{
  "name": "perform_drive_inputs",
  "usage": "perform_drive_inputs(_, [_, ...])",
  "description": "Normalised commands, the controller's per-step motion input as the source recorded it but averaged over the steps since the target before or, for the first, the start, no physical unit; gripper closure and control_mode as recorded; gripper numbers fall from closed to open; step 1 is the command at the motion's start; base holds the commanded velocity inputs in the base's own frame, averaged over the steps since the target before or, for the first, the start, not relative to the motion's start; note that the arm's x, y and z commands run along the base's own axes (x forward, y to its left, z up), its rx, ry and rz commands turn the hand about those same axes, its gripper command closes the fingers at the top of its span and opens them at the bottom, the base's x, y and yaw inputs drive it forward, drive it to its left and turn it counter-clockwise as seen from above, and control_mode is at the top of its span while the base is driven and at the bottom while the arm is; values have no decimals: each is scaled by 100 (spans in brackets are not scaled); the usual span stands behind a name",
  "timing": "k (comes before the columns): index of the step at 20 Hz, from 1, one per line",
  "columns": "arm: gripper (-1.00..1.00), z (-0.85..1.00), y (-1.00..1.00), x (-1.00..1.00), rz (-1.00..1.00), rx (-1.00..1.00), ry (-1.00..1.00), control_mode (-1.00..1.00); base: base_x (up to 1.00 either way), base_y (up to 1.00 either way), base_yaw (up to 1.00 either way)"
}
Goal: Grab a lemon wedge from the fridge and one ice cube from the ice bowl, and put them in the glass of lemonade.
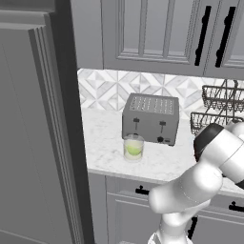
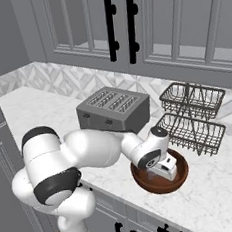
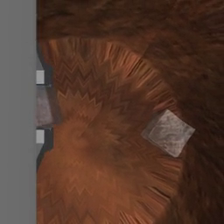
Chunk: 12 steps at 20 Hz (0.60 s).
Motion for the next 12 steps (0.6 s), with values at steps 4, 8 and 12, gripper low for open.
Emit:
perform_drive_inputs(4, [100, 0, 0, 0, 0, 0, 0, -100, 0, 0, 0])
perform_drive_inputs(8, [100, 10, -2, -1, 0, 2, -3, -100, 0, 0, 0])
perform_drive_inputs(12, [100, 47, -3, -5, 0, 9, -8, -100, 0, 0, 0])
